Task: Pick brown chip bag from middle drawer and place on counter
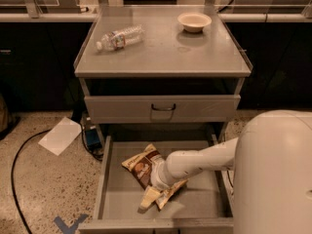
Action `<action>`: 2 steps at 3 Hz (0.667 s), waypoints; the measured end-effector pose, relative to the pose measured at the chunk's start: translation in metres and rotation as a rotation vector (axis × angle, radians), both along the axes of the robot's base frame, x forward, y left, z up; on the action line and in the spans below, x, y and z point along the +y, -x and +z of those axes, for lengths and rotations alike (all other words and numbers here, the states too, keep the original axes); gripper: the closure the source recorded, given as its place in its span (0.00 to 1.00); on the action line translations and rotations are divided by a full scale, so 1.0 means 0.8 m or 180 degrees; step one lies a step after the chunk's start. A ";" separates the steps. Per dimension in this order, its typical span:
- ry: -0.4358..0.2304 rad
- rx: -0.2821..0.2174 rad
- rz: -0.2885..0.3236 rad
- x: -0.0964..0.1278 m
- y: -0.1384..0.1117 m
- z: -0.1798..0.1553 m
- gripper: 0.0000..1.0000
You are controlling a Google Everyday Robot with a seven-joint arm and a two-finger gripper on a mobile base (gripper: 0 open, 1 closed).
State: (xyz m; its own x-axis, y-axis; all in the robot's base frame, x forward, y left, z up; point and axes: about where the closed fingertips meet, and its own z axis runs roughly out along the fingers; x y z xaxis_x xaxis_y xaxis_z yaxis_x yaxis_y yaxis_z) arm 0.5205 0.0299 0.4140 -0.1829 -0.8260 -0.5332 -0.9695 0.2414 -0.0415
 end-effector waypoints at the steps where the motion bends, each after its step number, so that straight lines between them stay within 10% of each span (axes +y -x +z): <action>1: -0.0048 0.0010 -0.0032 -0.003 -0.003 -0.003 0.00; 2: -0.0140 -0.0010 -0.0162 -0.030 -0.028 -0.009 0.00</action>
Offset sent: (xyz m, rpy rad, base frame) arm 0.0676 -0.0607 -0.0046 0.0892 -0.0403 -0.1326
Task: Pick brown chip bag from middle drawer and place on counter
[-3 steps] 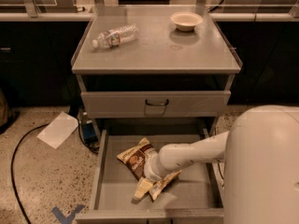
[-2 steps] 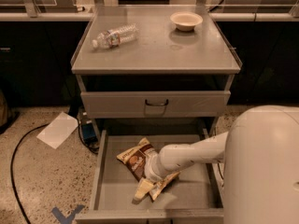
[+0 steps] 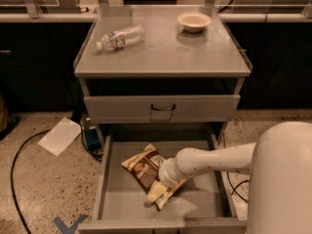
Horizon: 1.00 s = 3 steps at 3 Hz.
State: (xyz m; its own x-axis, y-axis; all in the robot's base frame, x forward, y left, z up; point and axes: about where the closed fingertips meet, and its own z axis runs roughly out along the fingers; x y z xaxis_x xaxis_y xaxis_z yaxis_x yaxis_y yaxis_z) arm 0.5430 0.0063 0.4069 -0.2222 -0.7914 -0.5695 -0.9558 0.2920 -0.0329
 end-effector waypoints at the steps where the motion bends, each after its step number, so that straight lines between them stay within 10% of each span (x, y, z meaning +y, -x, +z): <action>1: -0.0012 -0.0034 -0.0255 -0.054 -0.051 0.005 0.19; 3: -0.0012 -0.0034 -0.0255 -0.054 -0.051 0.005 0.00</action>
Offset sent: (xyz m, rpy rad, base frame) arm 0.0291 -0.0385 -0.0002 0.0007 -0.0011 -0.0669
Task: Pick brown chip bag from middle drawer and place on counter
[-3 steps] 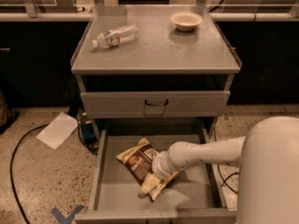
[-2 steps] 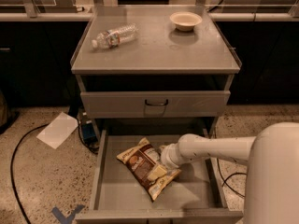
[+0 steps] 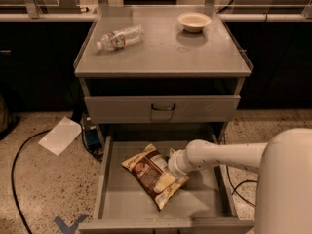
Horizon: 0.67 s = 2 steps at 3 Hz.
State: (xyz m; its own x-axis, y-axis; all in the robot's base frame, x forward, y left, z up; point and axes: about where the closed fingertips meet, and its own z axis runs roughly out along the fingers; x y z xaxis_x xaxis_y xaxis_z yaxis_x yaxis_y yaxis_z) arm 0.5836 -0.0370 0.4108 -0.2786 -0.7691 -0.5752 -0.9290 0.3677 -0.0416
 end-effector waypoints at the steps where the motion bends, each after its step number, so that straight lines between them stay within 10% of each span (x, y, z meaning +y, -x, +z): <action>1: -0.0027 0.0095 0.0005 0.005 0.001 -0.024 0.00; 2: -0.0067 0.0210 0.0038 0.011 0.003 -0.045 0.00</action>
Offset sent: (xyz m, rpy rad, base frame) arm -0.0022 0.0106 -0.0527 0.0349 0.1067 0.0205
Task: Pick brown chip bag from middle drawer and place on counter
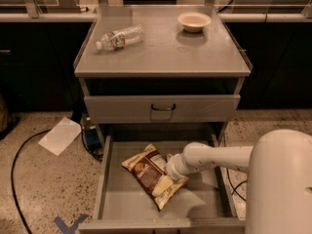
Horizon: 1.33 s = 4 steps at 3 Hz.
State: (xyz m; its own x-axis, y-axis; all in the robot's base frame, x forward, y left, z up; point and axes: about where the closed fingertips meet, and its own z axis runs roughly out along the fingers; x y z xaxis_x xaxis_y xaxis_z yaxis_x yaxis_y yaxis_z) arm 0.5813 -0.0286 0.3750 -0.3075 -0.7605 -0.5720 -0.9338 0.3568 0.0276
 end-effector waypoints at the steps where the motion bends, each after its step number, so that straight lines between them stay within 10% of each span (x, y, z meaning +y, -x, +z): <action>1: -0.0001 0.0005 0.0001 0.000 0.000 -0.001 0.19; 4: 0.0054 -0.0019 0.0079 0.010 0.004 0.045 0.89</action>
Offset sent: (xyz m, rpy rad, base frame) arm -0.0001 0.0002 -0.0006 0.0004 0.0015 0.0002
